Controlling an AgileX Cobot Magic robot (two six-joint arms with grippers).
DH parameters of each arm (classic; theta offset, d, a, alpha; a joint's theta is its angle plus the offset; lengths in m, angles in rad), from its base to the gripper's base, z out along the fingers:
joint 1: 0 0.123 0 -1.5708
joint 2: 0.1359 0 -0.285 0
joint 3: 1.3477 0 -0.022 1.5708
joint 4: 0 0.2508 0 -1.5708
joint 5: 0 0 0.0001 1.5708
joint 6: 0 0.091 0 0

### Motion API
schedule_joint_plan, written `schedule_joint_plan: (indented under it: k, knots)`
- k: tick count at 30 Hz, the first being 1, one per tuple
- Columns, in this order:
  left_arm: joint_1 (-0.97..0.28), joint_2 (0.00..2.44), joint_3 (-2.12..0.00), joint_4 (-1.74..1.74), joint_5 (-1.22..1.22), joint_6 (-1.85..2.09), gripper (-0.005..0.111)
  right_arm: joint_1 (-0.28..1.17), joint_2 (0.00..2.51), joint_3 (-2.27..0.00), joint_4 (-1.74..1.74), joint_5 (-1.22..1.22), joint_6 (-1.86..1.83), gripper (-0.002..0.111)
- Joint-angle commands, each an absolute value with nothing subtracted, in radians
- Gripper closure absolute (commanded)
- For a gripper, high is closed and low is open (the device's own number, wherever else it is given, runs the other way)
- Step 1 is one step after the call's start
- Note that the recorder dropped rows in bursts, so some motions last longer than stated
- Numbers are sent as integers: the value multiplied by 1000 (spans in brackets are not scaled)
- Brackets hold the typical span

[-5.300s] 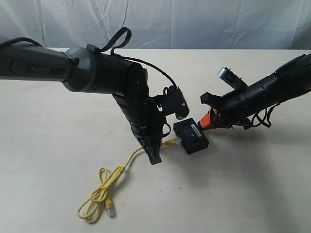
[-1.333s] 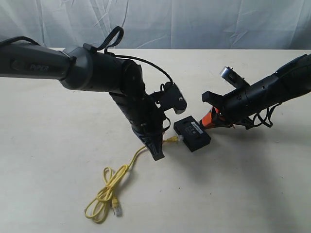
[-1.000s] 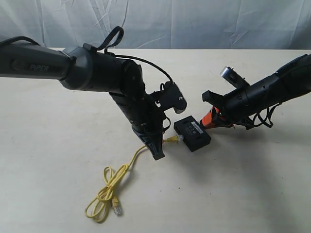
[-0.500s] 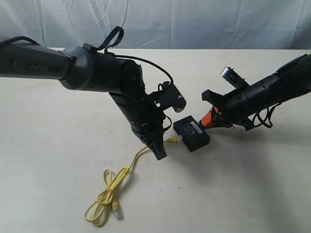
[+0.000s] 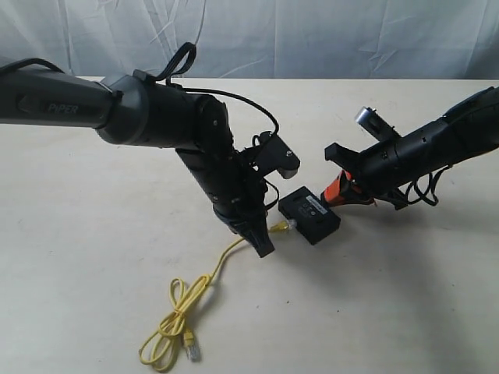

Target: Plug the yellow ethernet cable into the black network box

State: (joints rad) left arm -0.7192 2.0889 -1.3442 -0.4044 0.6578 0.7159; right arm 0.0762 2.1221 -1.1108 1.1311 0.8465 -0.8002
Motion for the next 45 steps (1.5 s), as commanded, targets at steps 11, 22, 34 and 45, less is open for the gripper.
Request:
schedule_joint_plan:
  k: [11,22,34,45]
  knots:
    - [-719,2088,-1382,-368,713,705,107,71,2113,-1113,1131,821,-786,109]
    - [-719,2088,-1382,-259,785,713,97,71,2061,-1113,1127,757,-785,109]
    - [-719,2095,-1441,-269,800,715,75,71,2061,-1113,1127,754,-785,109]
    - [-719,2144,-1444,-363,758,756,75,71,2067,-1113,1127,754,-785,109]
